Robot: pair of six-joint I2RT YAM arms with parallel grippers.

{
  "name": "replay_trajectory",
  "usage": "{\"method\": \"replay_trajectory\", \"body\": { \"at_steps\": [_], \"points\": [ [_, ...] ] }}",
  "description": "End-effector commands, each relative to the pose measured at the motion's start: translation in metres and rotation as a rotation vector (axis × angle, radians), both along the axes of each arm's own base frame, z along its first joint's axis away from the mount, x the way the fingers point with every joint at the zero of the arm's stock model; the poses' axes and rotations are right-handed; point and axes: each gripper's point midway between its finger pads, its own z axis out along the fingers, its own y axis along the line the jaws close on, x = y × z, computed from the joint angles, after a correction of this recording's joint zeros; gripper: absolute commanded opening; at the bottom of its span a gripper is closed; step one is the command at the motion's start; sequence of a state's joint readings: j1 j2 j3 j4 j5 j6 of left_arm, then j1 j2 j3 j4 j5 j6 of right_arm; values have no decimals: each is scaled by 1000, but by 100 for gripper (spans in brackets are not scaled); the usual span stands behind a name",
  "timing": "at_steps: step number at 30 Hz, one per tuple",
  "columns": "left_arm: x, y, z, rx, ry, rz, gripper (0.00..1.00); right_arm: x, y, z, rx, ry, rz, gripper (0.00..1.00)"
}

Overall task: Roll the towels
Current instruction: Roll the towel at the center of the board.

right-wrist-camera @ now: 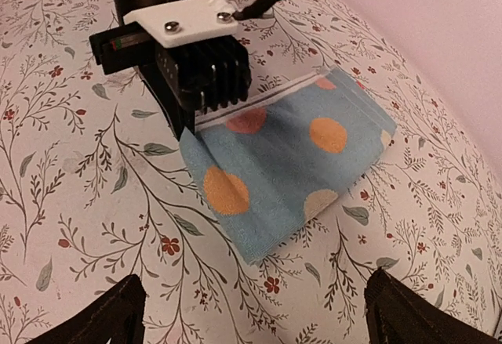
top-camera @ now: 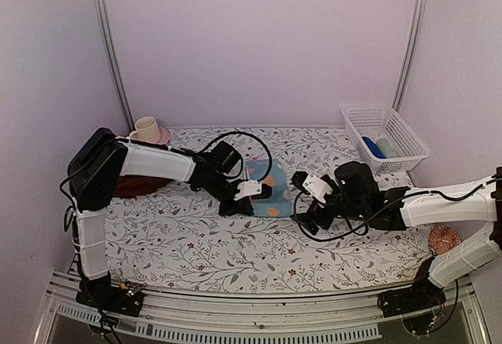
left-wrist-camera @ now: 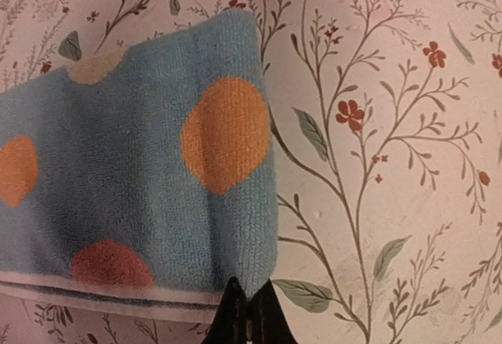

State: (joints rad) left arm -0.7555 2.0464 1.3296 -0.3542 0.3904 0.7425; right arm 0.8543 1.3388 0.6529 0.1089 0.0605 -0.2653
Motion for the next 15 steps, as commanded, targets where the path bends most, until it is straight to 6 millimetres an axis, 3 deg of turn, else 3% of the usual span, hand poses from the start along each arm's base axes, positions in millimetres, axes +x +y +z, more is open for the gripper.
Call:
{"method": "replay_trajectory", "body": {
  "at_steps": [1,4,11,15],
  "points": [
    [-26,9,25,-106,250,-24,0,-13,31,-7,-50,-122,230,97],
    [-24,15,26,-130,328,-9,0,-18,45,-23,-120,-167,300,93],
    [-20,23,11,-116,424,17,0,-1,59,-52,-244,-231,342,82],
    [-21,27,0,-97,448,23,0,10,61,-59,-276,-268,321,78]
  ]
}}
